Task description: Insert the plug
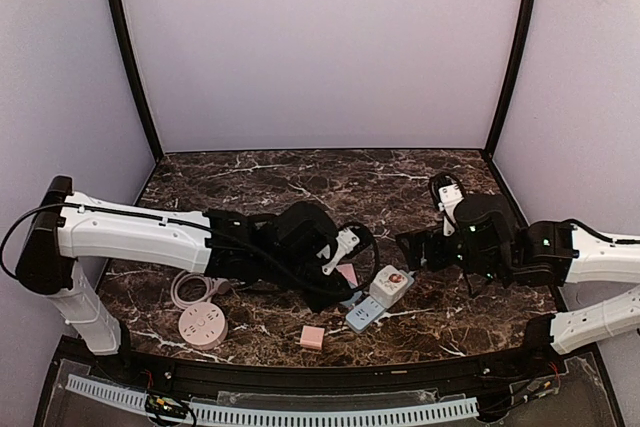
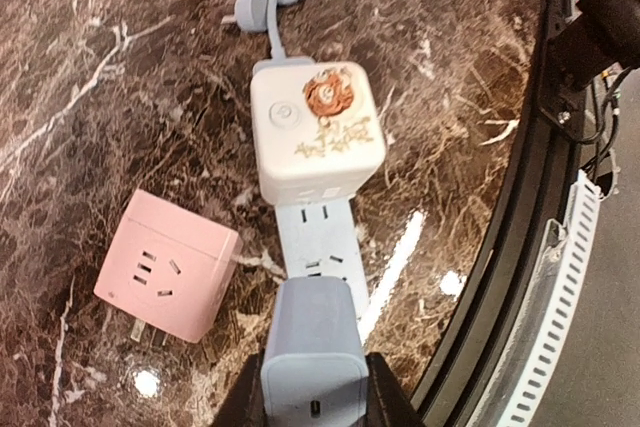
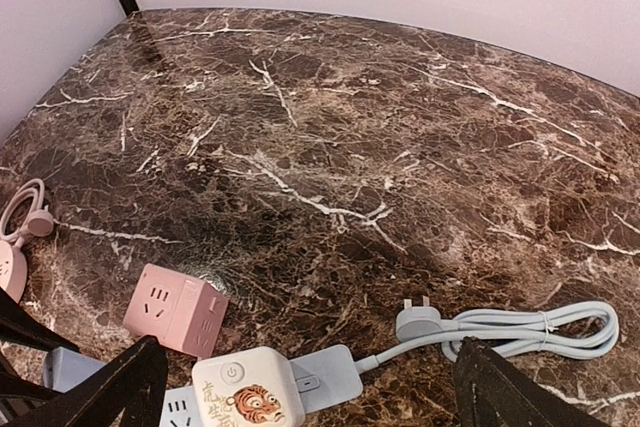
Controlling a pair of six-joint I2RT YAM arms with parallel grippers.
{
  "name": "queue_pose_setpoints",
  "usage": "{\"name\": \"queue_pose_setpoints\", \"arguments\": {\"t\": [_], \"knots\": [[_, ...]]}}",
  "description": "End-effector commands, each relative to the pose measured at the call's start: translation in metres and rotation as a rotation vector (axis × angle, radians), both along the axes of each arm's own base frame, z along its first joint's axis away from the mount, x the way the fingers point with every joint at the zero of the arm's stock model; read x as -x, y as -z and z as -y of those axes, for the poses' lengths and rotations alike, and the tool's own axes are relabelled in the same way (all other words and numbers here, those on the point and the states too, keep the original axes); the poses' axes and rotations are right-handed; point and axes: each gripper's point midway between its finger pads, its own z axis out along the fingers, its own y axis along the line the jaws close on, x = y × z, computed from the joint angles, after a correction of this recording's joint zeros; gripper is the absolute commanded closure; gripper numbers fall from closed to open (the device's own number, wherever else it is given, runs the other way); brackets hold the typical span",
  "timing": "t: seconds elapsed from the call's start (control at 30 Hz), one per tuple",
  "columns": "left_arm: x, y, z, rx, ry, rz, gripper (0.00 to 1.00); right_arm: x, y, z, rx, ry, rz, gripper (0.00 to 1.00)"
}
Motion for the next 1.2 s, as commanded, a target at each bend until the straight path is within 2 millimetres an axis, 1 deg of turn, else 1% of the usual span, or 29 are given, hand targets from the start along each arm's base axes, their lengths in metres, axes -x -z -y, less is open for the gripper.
{"name": "queue_pose_setpoints", "arguments": {"t": [0.0, 0.03, 0.07, 0.1, 0.13, 0.17, 0.27, 0.47, 0.5, 0.53, 0.57, 0.6, 0.63, 0.87, 1.03, 1.17], "knots": [[-0.001, 0.008, -0.011, -0.113, -0.062, -0.037, 0.99, -0.005, -0.003, 0.013, -0.005, 0.09, -0.008, 0.01], [0.0, 0.015, -0.013, -0.144, -0.066, -0.052, 0.99, -0.005, -0.001, 0.015, 0.002, 0.097, -0.013, 0.02], [-0.002, 0.011, -0.009, -0.141, -0.068, -0.053, 0.99, -0.005, 0.0, 0.017, 0.004, 0.104, -0.016, 0.01], [-0.001, 0.019, -0.012, -0.175, -0.07, -0.066, 0.99, -0.004, 0.001, 0.018, 0.007, 0.107, -0.019, 0.01], [-0.002, 0.015, -0.008, -0.17, -0.069, -0.067, 0.99, -0.004, 0.002, 0.019, 0.007, 0.109, -0.021, 0.01], [0.0, 0.023, -0.009, -0.196, -0.066, -0.082, 0.99, -0.004, 0.003, 0.019, 0.006, 0.11, -0.023, 0.01], [0.002, 0.029, 0.0, -0.222, -0.051, -0.105, 0.99, -0.003, 0.003, 0.02, -0.004, 0.11, -0.025, 0.01], [0.003, 0.035, 0.013, -0.267, -0.046, -0.114, 0.99, -0.002, 0.004, 0.02, -0.004, 0.106, -0.027, 0.01], [0.002, 0.031, 0.017, -0.263, -0.05, -0.109, 0.99, -0.002, 0.004, 0.02, -0.005, 0.106, -0.027, 0.01], [0.003, 0.037, 0.016, -0.286, -0.054, -0.115, 0.99, -0.001, 0.004, 0.02, -0.005, 0.103, -0.027, 0.01], [0.001, 0.034, 0.018, -0.283, -0.059, -0.109, 0.99, -0.001, 0.003, 0.02, -0.006, 0.103, -0.026, 0.01], [0.002, 0.039, 0.018, -0.299, -0.064, -0.113, 0.99, -0.001, 0.003, 0.02, -0.009, 0.103, -0.026, 0.01], [0.001, 0.037, 0.02, -0.297, -0.068, -0.109, 0.99, -0.001, 0.003, 0.02, -0.013, 0.101, -0.026, 0.01], [-0.002, 0.055, 0.023, -0.344, -0.093, -0.111, 0.99, 0.001, 0.002, 0.02, -0.026, 0.087, -0.028, 0.01], [-0.003, 0.059, 0.028, -0.348, -0.097, -0.115, 0.99, 0.002, 0.002, 0.018, -0.026, 0.076, -0.031, 0.01], [-0.006, 0.066, 0.024, -0.388, -0.121, -0.097, 0.99, 0.002, 0.002, 0.017, -0.029, 0.073, -0.031, 0.01]]}}
